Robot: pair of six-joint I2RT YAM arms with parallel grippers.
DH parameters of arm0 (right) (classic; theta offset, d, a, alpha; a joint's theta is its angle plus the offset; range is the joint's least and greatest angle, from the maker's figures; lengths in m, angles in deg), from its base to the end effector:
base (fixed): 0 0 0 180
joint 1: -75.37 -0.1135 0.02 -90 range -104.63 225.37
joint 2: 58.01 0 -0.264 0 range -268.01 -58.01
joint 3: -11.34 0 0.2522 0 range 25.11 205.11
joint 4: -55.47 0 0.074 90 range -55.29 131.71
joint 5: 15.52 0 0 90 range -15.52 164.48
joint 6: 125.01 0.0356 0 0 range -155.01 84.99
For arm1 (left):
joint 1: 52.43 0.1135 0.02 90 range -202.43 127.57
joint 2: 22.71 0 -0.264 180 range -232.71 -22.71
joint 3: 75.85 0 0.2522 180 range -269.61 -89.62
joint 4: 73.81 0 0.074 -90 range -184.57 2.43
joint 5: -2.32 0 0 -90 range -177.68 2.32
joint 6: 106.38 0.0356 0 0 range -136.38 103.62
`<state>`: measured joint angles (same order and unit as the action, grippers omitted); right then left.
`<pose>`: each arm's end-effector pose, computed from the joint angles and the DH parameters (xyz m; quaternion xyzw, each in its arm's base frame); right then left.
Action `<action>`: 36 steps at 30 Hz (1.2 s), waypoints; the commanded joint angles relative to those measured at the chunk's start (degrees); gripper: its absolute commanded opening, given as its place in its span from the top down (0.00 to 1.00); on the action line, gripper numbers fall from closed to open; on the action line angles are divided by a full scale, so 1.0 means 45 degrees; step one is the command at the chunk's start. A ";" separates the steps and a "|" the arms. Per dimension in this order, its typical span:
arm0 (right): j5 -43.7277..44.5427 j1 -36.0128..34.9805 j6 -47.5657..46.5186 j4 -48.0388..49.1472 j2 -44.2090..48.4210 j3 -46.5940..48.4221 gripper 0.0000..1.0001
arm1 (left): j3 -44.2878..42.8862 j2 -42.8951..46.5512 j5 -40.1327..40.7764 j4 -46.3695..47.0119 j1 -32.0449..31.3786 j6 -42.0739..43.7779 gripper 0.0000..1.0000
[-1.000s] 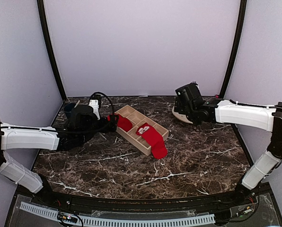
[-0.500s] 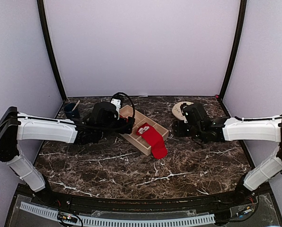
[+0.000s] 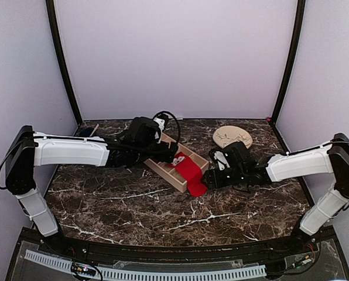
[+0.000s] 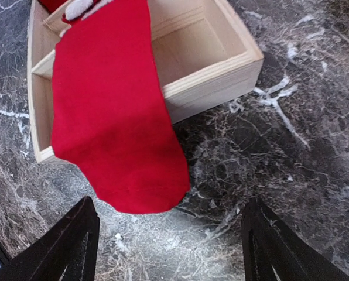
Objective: Roll the socks
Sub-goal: Pick up the sock from the storage box.
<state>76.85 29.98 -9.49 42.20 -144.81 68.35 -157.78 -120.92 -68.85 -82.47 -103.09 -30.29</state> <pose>0.2147 0.2155 0.1770 -0.1501 0.9047 0.2155 0.3354 0.2608 -0.3001 0.2587 0.1787 0.8171 -0.1668 0.5222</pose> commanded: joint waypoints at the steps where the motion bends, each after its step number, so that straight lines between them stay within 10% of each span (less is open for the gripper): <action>1: -0.0921 -0.0078 -0.0020 0.0676 -0.1061 0.0038 0.24 | -0.0425 0.0036 -0.0136 -0.0717 -0.0052 0.0396 0.08; 20: -0.0138 -0.0686 0.1087 -0.0623 -0.3855 0.1174 0.36 | -0.0616 -0.0666 0.0772 0.0456 0.0023 0.1356 0.07; 36: 0.0098 -0.0793 0.1335 -0.1762 -0.3619 0.1461 0.83 | 0.1149 -0.0525 0.1097 0.0022 0.0804 -0.0687 0.07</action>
<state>78.38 27.30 -3.89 42.24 -160.16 75.58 -154.91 -124.77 -64.48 -81.73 -99.74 -30.51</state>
